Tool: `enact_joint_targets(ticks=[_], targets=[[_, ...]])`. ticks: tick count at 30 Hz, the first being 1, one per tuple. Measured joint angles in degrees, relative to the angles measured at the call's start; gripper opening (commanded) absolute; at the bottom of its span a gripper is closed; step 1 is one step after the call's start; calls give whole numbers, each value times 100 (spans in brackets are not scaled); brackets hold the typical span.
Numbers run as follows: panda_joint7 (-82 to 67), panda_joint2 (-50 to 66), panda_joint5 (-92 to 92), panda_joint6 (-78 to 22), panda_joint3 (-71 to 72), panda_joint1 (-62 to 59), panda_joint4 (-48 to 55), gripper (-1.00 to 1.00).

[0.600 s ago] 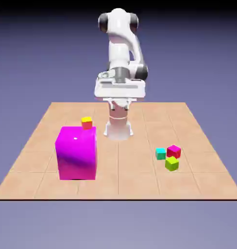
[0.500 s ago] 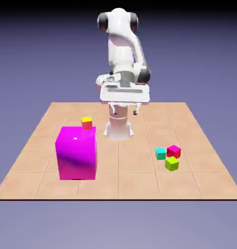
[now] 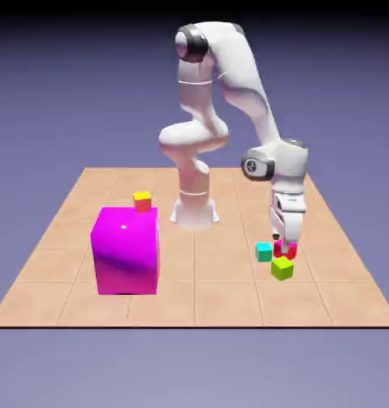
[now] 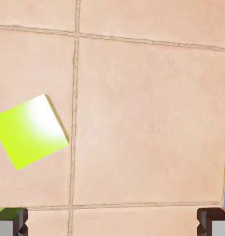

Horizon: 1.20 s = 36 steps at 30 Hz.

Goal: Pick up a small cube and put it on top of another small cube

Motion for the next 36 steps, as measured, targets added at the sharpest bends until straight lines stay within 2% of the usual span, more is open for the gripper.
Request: enact_joint_targets(ticks=[3, 8, 9, 11, 18, 26, 32, 33, 36], targets=[[-342, 306, -200, -160, 31, 256, 98, 0], [288, 1343, -973, 633, -541, 557, 331, 0], [388, 1508, -1096, 759, -631, 605, 369, -100], [388, 1509, -1097, 758, -632, 605, 369, -100], [-344, 306, -198, -165, 32, 255, 98, -100], [923, -1102, 1353, -1267, 1641, 143, -493, -100], [1737, -65, 238, -337, 1153, 266, -529, -100], [1861, 93, 67, -195, 1078, 292, -534, 100], [1703, -114, 285, -377, 1174, 260, -527, 100]])
